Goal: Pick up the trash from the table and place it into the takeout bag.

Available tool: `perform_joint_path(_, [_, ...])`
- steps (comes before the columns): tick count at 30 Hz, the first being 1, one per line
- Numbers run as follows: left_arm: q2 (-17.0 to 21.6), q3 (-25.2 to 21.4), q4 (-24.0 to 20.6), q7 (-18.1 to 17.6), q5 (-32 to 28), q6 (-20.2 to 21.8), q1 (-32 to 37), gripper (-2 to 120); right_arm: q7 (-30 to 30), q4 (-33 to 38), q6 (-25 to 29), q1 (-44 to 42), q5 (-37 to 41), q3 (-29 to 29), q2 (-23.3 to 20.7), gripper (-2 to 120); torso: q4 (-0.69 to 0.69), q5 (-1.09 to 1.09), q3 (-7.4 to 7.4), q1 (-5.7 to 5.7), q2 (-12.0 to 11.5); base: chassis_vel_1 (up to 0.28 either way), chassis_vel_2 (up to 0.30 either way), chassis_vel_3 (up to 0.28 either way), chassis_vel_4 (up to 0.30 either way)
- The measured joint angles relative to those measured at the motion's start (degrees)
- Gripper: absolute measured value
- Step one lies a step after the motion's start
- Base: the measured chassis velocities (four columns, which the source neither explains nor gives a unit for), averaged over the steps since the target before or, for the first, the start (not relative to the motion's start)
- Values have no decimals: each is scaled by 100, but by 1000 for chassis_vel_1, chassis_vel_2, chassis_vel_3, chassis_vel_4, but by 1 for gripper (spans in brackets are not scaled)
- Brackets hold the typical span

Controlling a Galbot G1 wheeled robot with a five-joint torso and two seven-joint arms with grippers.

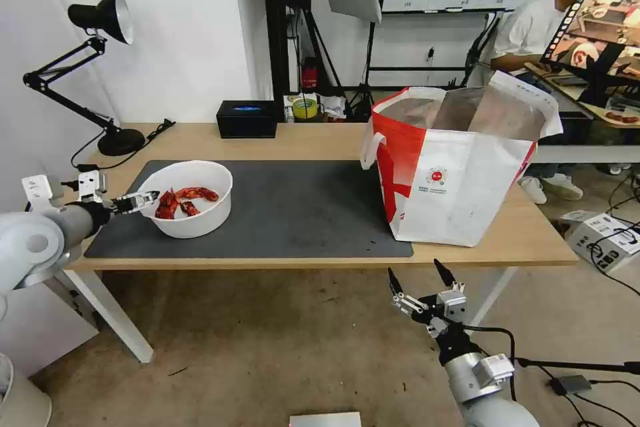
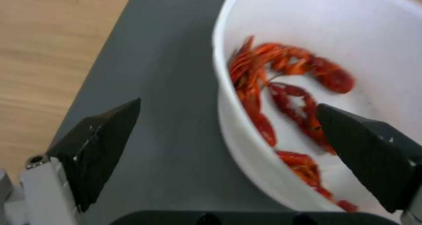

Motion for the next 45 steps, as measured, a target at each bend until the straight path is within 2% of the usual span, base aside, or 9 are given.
perform_joint_path(5, [-56, 144, 80, -181, -105, 99, -178, 100, 0, 0, 0, 0, 0, 0, 0, 100, 0, 0, 0, 0, 0, 0, 0, 0, 0])
perform_joint_path(8, [-158, 551, 313, -665, -519, 264, -693, 100, 0, 0, 0, 0, 0, 0, 0, 100, 1, 0, 0, 0, 0, 0, 0, 0, 0])
perform_joint_path(23, [-525, 1413, 765, -1929, -1247, 553, -1780, 100, 0, 0, 0, 0, 0, 0, 0, 100, 0, 1, 0, 0, 1, 0, 0, 0, 0])
perform_joint_path(29, [-557, 1543, 850, -2114, -1365, 612, -1933, 97, 0, 0, 0, 0, 0, 0, 0, 100, 0, 2, -1, 0, 1, 0, 0, 0, 0])
perform_joint_path(36, [-561, 1621, 837, -2100, -1365, 615, -1986, 82, 0, 0, 0, 0, 0, 0, 0, 100, 1, 1, -1, -1, 1, 0, 0, 0, 0])
perform_joint_path(41, [-540, 1676, 832, -2093, -1365, 616, -2042, 66, 0, 0, 0, 0, 0, 0, 0, 100, 0, 0, 0, -1, 1, 0, 0, 0, 0])
perform_joint_path(42, [-533, 1679, 830, -2090, -1365, 615, -2042, 58, 0, 0, 0, 0, 0, 0, 0, 100, 0, -1, 0, -1, 1, 0, 0, 0, 0])
perform_joint_path(44, [-529, 1680, 830, -2088, -1366, 615, -2043, 55, 0, 0, 0, 0, 0, 0, 0, 100, 0, -1, 0, -1, 1, 0, 0, 0, 0])
perform_joint_path(45, [-527, 1680, 828, -2088, -1367, 613, -2041, 48, 0, 0, 0, 0, 0, 0, 0, 100, 0, -1, -1, -1, 1, 0, 0, 0, 0])
